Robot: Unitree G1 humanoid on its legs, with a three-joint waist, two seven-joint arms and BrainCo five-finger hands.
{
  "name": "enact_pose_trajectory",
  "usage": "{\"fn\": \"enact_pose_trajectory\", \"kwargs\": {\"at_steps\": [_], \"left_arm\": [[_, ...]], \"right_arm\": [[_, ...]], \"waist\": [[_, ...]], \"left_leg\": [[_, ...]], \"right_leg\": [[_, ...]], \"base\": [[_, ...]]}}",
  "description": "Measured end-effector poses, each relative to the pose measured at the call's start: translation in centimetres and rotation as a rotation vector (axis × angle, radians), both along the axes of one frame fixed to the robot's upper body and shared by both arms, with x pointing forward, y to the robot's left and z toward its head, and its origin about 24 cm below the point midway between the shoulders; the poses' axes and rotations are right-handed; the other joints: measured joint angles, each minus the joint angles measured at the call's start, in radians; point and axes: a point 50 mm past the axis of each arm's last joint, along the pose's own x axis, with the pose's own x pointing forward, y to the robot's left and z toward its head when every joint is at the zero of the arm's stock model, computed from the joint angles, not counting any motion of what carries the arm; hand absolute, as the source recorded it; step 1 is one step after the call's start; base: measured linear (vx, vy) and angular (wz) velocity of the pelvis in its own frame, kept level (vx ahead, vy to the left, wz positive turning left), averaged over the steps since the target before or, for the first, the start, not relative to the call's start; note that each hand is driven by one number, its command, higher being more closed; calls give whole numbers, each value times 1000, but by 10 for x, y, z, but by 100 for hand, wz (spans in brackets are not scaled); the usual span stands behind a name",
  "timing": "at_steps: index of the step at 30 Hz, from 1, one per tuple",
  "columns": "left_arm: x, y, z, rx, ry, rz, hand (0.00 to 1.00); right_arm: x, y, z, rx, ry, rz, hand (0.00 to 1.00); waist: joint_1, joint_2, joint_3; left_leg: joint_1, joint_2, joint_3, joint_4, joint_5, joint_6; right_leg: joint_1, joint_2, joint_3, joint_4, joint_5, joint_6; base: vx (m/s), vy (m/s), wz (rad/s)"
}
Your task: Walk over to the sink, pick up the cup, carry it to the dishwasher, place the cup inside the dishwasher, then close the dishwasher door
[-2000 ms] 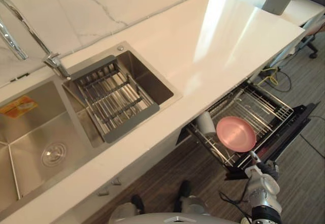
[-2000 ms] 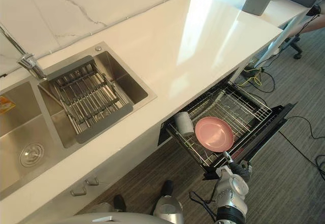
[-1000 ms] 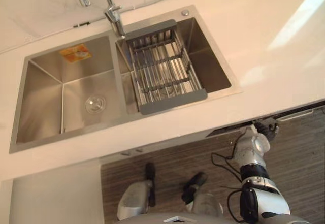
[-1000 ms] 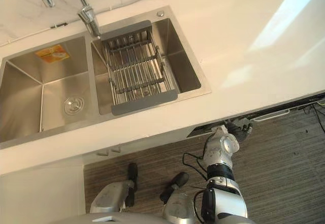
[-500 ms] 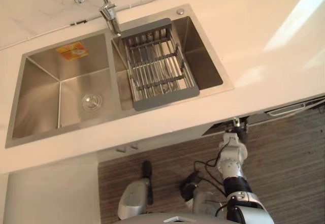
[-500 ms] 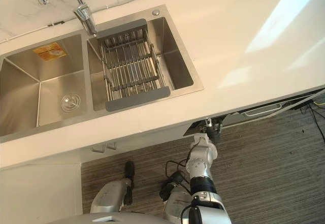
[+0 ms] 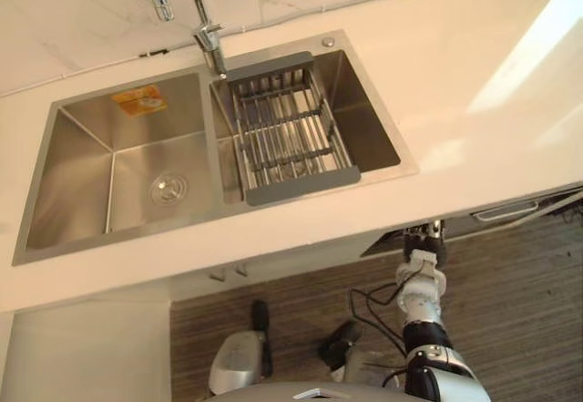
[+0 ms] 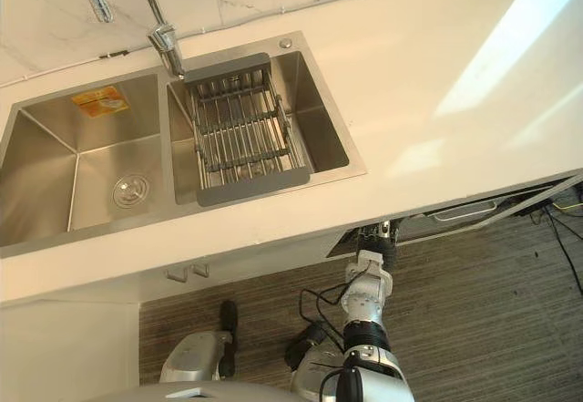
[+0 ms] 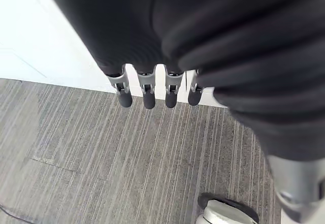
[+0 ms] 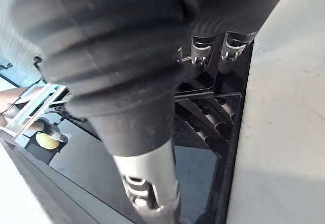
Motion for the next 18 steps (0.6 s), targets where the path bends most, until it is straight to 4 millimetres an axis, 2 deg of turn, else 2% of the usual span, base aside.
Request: {"fn": "enact_pose_trajectory", "kwargs": {"at_steps": [6, 8, 18], "left_arm": [[-7, 1, 0, -2, 11, 6, 0], [-7, 1, 0, -2, 10, 7, 0], [8, 4, 1, 17, -49, 8, 0]], "right_arm": [[1, -8, 3, -42, 27, 48, 0], [6, -10, 9, -74, 21, 65, 0], [27, -8, 32, -144, -30, 111, 0]], "waist": [[14, 1, 0], [14, 1, -1], [26, 0, 0]], "left_leg": [[-11, 6, 2, 0, 8, 22], [-35, 13, 28, -2, 19, 43], [-128, 56, 93, -3, 15, 46]], "right_leg": [[-26, -27, -8, 81, -46, -12], [-56, -34, -17, 99, -52, -17], [-144, -33, -88, 107, -55, -23]], "base": [[-55, -29, 6], [-55, -36, 10], [-72, -39, 2]]}}
